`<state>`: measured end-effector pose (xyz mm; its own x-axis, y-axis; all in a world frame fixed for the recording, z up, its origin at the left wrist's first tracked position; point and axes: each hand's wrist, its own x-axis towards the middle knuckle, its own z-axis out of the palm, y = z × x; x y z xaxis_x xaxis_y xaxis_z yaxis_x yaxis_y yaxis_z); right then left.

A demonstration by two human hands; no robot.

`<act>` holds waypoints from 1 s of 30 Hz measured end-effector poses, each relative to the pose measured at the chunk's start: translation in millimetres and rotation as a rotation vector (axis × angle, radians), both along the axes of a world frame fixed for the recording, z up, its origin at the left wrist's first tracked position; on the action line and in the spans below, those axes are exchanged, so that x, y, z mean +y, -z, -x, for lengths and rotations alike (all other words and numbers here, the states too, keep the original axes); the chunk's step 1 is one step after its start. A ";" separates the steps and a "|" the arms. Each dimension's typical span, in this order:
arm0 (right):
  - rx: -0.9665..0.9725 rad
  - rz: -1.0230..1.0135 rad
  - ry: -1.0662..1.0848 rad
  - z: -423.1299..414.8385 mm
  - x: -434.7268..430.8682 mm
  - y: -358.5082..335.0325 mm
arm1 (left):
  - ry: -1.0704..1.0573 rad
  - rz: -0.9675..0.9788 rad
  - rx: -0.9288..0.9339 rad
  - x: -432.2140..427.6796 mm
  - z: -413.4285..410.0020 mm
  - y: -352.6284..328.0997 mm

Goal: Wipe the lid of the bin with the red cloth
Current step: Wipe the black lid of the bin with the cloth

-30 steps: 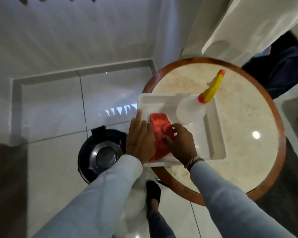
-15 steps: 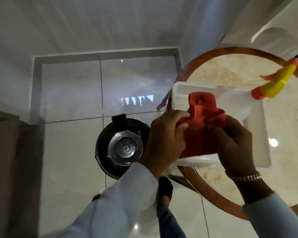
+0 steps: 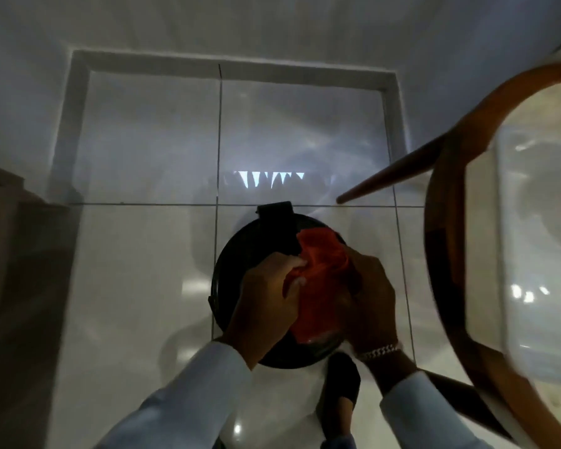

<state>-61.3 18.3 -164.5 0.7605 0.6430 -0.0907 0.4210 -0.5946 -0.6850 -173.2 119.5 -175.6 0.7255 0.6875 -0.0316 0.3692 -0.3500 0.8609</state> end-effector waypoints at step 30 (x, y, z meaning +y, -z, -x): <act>-0.429 0.209 -0.467 39.7 1.0 112.1 | 0.669 -0.211 0.435 71.8 44.5 97.5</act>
<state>-101.0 19.3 -276.6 0.4027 0.9153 -0.0010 0.8760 -0.3857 -0.2895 -217.6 191.2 -273.1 0.9366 0.1376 -0.3224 0.3105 -0.7526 0.5807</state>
